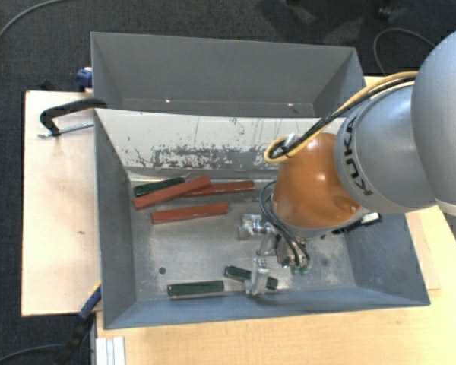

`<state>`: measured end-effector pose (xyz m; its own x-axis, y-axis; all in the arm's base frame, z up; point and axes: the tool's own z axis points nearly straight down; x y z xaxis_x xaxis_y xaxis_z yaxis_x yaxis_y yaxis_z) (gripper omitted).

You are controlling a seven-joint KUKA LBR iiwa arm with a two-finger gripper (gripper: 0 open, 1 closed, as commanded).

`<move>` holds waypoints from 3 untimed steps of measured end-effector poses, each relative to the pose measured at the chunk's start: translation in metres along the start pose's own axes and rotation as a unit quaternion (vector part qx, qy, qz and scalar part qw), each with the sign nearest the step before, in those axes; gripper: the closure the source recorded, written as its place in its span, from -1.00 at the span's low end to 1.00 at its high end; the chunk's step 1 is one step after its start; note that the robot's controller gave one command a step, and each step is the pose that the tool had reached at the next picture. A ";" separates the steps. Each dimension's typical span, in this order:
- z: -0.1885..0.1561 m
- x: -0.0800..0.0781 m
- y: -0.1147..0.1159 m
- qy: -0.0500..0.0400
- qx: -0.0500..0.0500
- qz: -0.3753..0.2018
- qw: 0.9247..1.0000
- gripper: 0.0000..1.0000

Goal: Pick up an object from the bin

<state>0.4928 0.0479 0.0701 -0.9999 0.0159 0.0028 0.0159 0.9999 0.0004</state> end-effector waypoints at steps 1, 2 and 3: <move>-0.001 -0.010 -0.035 -0.003 0.000 0.125 0.992 -1.00; -0.001 -0.010 -0.035 -0.003 -0.001 0.125 0.992 1.00; -0.051 -0.012 -0.034 -0.006 -0.001 0.124 0.992 1.00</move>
Offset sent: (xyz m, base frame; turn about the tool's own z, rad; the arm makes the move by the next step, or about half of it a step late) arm 0.0085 -0.0353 -0.0001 0.2510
